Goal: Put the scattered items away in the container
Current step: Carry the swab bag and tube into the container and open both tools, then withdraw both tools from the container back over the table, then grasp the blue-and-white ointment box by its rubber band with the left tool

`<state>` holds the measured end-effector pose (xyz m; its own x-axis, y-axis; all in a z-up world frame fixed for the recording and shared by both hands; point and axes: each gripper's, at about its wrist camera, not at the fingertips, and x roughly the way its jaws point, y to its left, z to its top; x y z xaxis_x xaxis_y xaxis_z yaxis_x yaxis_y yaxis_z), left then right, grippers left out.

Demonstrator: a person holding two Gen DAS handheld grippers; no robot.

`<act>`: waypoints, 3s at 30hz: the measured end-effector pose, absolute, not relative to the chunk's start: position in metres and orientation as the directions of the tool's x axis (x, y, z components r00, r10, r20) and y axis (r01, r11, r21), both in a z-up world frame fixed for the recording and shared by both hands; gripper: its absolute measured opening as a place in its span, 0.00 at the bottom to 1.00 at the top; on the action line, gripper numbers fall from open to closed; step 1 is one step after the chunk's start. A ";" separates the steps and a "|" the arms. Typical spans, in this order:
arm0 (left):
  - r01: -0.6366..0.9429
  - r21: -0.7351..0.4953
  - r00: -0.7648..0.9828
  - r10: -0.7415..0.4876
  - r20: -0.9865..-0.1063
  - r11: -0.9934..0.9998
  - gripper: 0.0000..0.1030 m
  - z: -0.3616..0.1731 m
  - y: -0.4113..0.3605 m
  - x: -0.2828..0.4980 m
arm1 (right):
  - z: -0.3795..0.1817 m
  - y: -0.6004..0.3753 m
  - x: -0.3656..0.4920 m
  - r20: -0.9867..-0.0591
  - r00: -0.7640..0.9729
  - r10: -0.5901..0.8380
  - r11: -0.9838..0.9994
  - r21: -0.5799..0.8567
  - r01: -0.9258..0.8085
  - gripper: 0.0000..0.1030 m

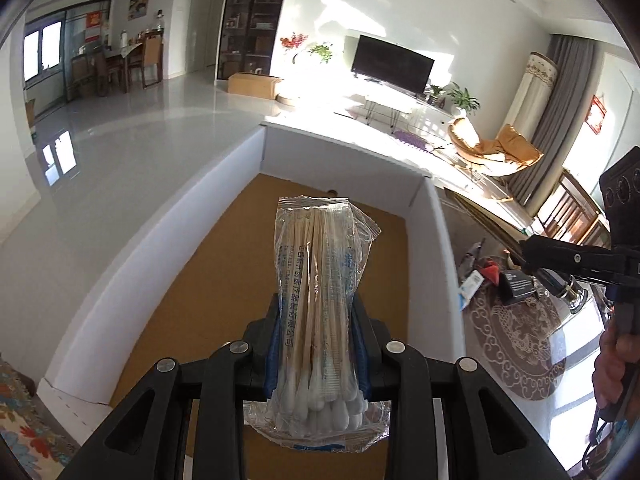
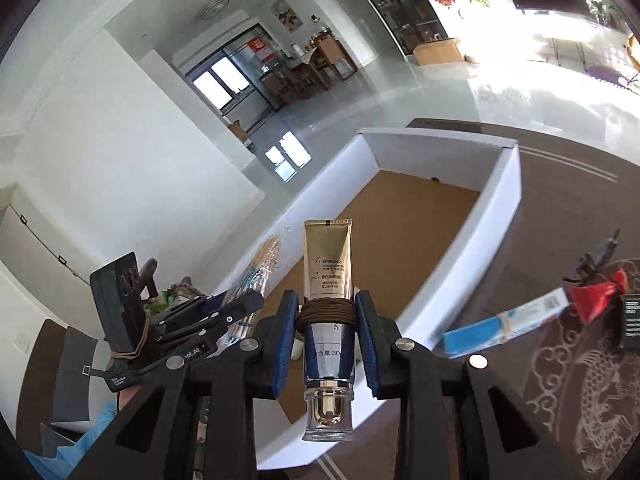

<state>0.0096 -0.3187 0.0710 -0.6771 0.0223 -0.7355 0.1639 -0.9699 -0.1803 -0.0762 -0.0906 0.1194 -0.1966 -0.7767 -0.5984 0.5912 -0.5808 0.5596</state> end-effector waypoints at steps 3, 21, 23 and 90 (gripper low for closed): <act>0.210 -0.159 -0.631 -0.009 -0.776 -0.965 0.29 0.051 -0.348 0.007 | 0.097 -0.138 -0.077 -0.621 -0.135 -0.772 -0.562 0.569 0.600 0.29; 0.326 -0.092 -0.627 -0.143 -0.766 -0.941 0.70 0.037 -0.352 0.024 | 0.063 -0.191 -0.041 -0.696 -0.171 -0.698 -0.577 0.404 0.710 0.78; 0.279 -0.096 -0.669 -0.121 -0.733 -0.956 0.70 0.054 -0.331 0.027 | 0.076 -0.157 -0.036 -0.662 -0.328 -0.674 -0.646 0.313 0.696 0.97; -0.293 0.189 -0.514 -0.012 -0.858 -0.937 0.98 -0.046 -0.019 -0.135 | -0.050 0.197 0.012 -0.814 -0.581 0.013 -1.000 -0.015 -0.003 1.00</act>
